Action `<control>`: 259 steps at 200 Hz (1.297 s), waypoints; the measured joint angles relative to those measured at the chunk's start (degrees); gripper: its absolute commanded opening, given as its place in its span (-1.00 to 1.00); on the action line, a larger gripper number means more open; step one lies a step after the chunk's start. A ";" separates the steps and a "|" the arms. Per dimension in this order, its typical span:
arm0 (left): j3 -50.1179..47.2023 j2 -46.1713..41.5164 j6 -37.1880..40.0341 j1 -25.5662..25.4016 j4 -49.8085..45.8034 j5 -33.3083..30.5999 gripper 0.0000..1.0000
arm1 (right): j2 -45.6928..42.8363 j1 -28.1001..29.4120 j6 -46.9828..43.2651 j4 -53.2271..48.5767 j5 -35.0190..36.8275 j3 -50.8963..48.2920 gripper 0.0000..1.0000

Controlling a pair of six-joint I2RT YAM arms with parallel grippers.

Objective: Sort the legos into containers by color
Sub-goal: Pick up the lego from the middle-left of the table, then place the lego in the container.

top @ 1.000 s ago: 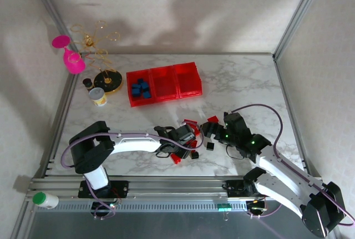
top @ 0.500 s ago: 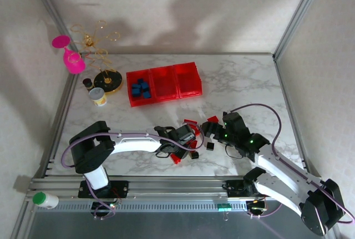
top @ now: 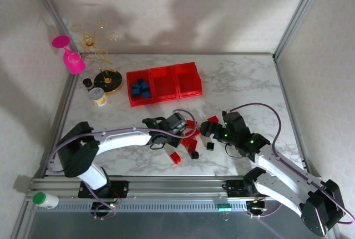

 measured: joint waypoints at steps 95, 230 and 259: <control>15.34 0.76 -2.25 20.72 -3.02 -7.93 -0.37 | 6.32 0.00 -2.21 9.20 -4.96 2.51 0.98; 31.93 23.82 -3.19 35.69 -1.44 -10.97 -0.07 | 13.97 0.00 -4.57 13.73 -4.96 6.08 0.98; 31.95 24.04 -3.17 35.69 -1.40 -10.73 0.02 | 13.94 0.00 -5.09 13.66 -4.94 6.36 0.98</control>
